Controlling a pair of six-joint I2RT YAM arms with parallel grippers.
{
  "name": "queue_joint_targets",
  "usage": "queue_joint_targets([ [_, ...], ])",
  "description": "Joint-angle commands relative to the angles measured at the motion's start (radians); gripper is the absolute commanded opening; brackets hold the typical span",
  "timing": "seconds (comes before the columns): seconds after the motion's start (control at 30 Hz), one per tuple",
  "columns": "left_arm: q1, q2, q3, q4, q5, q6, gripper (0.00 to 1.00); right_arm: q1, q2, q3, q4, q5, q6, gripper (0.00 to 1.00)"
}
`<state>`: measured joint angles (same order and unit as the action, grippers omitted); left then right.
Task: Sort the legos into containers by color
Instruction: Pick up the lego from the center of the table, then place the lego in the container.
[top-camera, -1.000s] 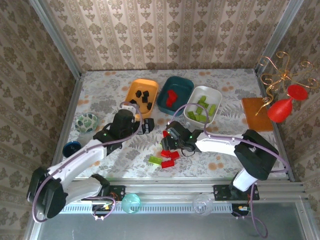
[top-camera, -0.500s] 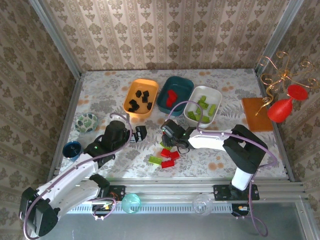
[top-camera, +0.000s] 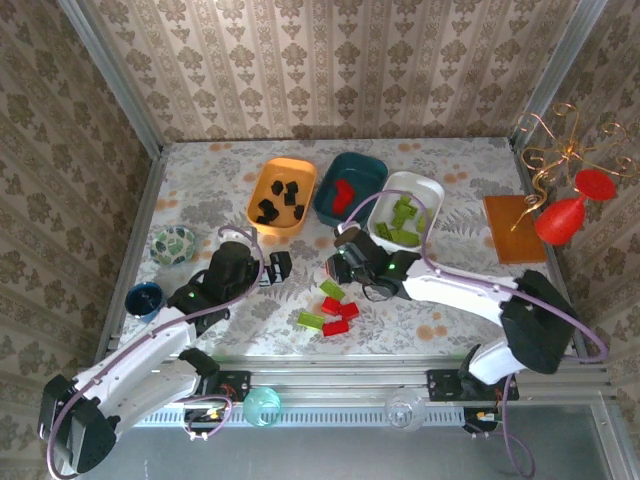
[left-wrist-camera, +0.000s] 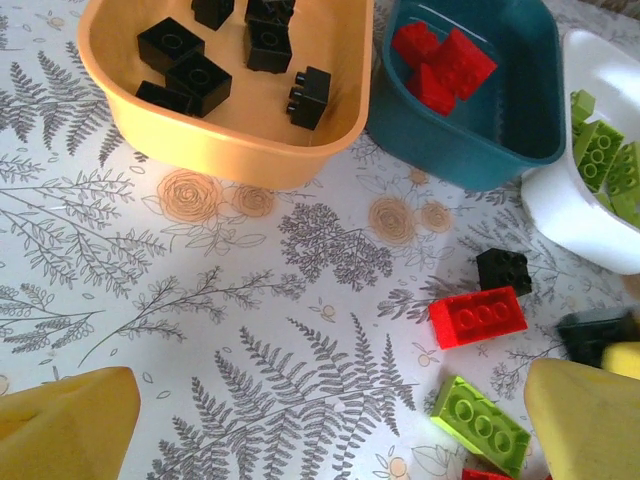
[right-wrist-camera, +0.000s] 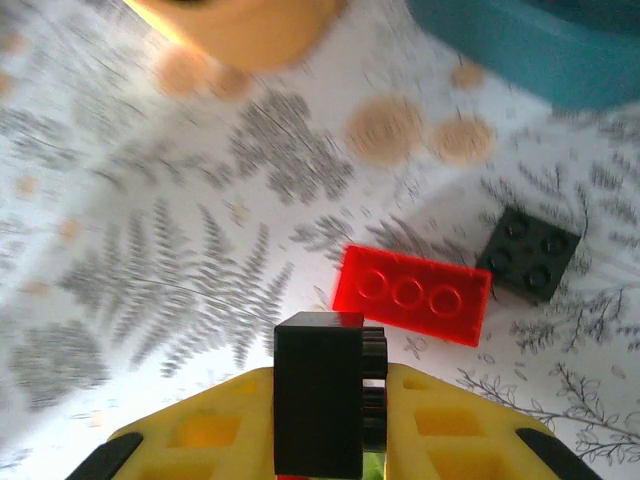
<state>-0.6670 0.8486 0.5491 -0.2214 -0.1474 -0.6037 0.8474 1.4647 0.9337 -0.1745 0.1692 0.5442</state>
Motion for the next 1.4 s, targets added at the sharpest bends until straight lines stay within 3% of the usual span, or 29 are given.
queue_joint_targets([
  [0.0,-0.002,-0.015,-0.001,-0.029,-0.028,0.002,1.0,-0.035,-0.024,0.064,0.011,-0.096,-0.06,0.26],
  [0.2,0.0,0.008,-0.018,-0.033,-0.016,-0.028,1.0,-0.073,0.232,0.351,0.031,-0.188,-0.11,0.26],
  [0.43,0.006,-0.023,-0.051,-0.055,-0.005,-0.052,1.0,-0.144,0.612,0.757,-0.044,-0.257,-0.07,0.25],
  [0.6,0.01,-0.028,-0.063,-0.073,0.015,-0.059,1.0,-0.154,0.787,1.005,-0.133,-0.285,-0.07,0.27],
  [0.67,0.01,-0.03,-0.066,-0.075,0.016,-0.059,1.0,-0.156,0.832,1.079,-0.171,-0.291,-0.066,0.3],
  [0.73,0.01,-0.032,-0.067,-0.074,0.021,-0.059,1.0,-0.158,0.856,1.124,-0.2,-0.29,-0.059,0.45],
  [0.8,0.01,-0.033,-0.066,-0.071,0.022,-0.056,1.0,-0.16,0.841,1.12,-0.204,-0.286,-0.059,0.6],
  [0.9,0.01,-0.034,-0.064,-0.068,0.024,-0.052,1.0,-0.162,0.757,1.033,-0.181,-0.262,-0.068,0.69],
  [1.13,0.012,-0.034,-0.052,-0.06,0.023,-0.044,1.0,-0.161,0.415,0.616,-0.051,-0.249,-0.063,0.77],
  [1.37,0.016,0.0,-0.051,-0.019,0.032,-0.039,1.0,-0.131,0.131,0.261,-0.107,-0.173,-0.036,0.82],
])
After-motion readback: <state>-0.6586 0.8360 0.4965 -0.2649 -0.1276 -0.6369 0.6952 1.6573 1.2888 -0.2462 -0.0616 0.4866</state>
